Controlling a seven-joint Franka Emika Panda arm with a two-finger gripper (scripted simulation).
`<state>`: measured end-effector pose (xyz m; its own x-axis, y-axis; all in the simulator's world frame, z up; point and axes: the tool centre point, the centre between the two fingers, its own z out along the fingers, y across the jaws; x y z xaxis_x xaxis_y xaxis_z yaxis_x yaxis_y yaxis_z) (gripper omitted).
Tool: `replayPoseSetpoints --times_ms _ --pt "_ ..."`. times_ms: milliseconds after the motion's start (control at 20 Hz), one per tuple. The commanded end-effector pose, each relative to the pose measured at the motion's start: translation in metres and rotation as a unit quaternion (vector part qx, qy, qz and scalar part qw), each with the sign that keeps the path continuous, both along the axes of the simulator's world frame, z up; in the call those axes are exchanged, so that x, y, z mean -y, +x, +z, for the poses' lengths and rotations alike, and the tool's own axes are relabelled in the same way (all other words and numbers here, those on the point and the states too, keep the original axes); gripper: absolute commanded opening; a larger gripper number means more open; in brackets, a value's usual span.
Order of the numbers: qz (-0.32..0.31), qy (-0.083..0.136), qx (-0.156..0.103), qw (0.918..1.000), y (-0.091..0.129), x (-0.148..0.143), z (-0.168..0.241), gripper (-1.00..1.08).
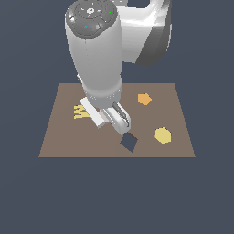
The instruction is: Insert a designated object into the corresponding slot on a board.
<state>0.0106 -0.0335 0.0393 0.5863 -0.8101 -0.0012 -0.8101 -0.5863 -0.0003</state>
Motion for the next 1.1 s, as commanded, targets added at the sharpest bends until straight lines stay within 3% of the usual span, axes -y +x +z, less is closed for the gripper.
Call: replayPoseSetpoints --times_ms 0,750,800,1050 --pt "0.012 0.000 0.000 0.9999 -0.006 -0.006 0.001 -1.00" --pt "0.024 0.000 0.000 0.9997 -0.013 -0.012 -0.009 -1.00" --pt "0.024 0.000 0.000 0.9997 -0.013 -0.012 -0.009 1.00" --pt "0.024 0.000 0.000 0.9997 -0.013 -0.012 -0.009 1.00"
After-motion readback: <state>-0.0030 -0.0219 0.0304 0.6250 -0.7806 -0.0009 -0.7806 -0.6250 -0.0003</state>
